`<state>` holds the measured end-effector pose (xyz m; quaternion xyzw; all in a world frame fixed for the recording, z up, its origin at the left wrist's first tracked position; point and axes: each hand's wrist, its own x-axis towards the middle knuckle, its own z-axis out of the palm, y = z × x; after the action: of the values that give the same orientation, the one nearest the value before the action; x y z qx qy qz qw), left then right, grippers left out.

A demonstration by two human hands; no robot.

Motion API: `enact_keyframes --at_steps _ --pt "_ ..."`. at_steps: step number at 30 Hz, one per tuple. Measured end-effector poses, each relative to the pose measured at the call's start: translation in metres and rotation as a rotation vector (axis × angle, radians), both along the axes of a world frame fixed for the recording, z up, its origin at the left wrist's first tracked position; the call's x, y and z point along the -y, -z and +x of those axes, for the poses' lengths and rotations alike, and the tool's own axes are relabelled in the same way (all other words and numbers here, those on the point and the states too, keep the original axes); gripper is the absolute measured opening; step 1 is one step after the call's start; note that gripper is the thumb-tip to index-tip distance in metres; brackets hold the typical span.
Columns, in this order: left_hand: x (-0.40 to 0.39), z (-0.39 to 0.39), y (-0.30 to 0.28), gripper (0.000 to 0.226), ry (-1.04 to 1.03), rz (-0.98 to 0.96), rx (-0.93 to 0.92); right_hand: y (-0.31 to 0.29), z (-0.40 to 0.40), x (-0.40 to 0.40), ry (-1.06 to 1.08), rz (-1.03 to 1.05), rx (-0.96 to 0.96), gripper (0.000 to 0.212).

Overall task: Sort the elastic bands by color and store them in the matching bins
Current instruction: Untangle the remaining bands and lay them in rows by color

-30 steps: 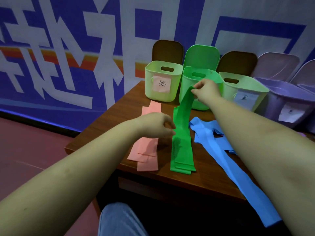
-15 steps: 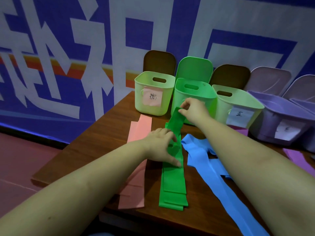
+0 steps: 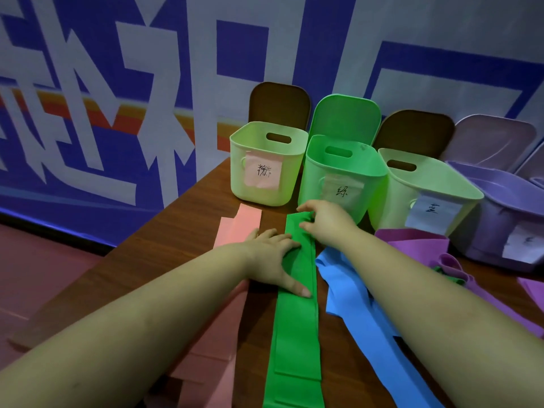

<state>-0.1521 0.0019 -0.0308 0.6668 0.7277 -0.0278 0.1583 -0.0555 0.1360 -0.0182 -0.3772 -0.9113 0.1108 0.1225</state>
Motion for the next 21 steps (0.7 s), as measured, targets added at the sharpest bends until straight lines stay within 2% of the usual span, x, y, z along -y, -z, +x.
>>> enact_keyframes --at_steps 3,7,11,16,18,21 --pt "-0.003 0.002 -0.004 0.106 0.009 -0.021 -0.051 0.009 0.003 0.0 -0.048 0.101 0.079 0.047" --pt "-0.003 0.006 -0.006 0.107 -0.021 -0.051 -0.049 0.016 0.004 0.003 -0.082 0.023 0.195 0.042" --pt "-0.001 0.01 -0.009 0.107 -0.022 -0.047 -0.092 0.006 0.021 0.013 -0.105 -0.012 0.067 0.052" --pt "-0.004 0.029 -0.025 0.107 0.075 0.092 -0.246 -0.008 0.081 0.03 -0.112 0.074 -0.006 0.045" --pt "-0.011 0.049 -0.031 0.096 0.143 0.198 -0.22 -0.006 0.115 0.031 -0.077 0.13 -0.043 0.041" --pt "-0.023 0.096 -0.035 0.08 0.243 0.301 -0.08 0.001 0.169 0.028 0.032 0.244 -0.132 0.04"
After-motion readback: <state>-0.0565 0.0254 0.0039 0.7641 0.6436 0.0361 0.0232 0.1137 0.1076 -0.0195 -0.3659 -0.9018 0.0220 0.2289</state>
